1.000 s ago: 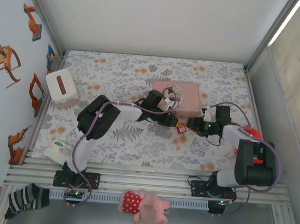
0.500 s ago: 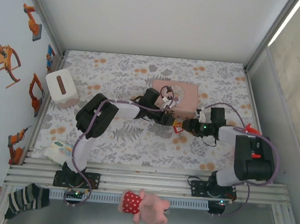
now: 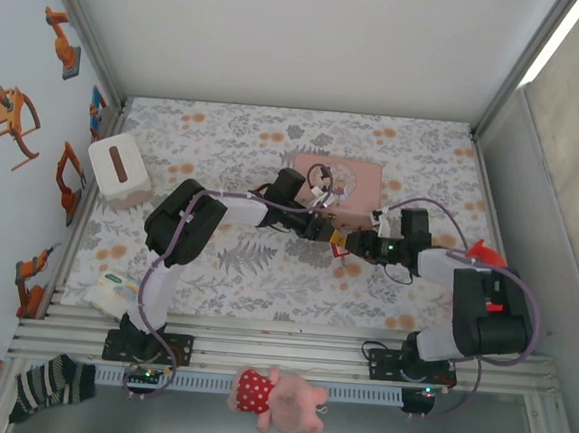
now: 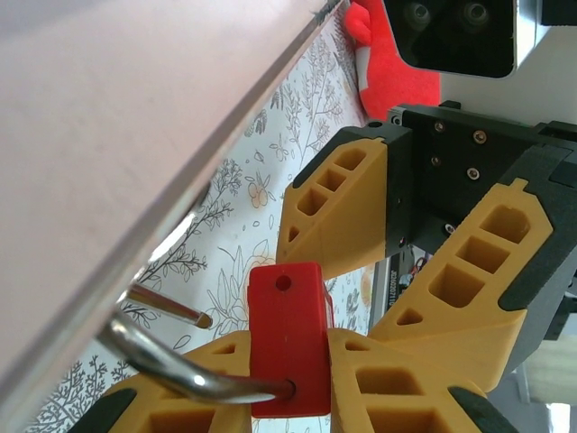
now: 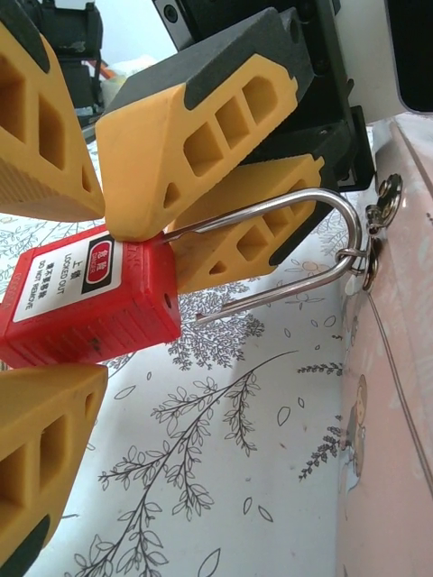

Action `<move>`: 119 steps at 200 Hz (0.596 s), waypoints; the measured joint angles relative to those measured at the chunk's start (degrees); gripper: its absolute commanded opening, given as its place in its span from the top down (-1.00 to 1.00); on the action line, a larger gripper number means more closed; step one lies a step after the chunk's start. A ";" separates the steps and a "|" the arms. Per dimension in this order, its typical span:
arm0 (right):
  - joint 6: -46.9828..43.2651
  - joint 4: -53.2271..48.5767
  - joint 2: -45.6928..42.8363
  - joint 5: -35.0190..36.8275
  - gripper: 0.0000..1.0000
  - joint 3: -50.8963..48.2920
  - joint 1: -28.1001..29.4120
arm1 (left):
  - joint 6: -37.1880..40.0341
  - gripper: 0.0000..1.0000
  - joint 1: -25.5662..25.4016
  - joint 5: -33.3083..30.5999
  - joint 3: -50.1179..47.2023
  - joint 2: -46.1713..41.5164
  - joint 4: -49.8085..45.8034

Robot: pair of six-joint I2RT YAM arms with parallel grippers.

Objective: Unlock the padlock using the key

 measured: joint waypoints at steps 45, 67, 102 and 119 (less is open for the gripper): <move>-0.48 -9.86 -5.40 6.84 0.12 3.45 1.38 | -0.11 0.81 0.28 0.24 1.29 0.04 -2.25; 0.20 -13.27 -8.09 11.28 0.15 4.72 1.38 | -0.48 0.81 0.33 0.35 2.91 0.70 -3.76; 1.44 -18.84 -11.13 19.10 0.67 7.34 1.11 | -0.42 0.82 0.35 0.42 4.98 1.55 -5.68; 1.88 -20.24 -10.62 22.27 1.00 9.57 1.11 | -0.39 0.82 0.35 0.39 5.18 1.57 -6.10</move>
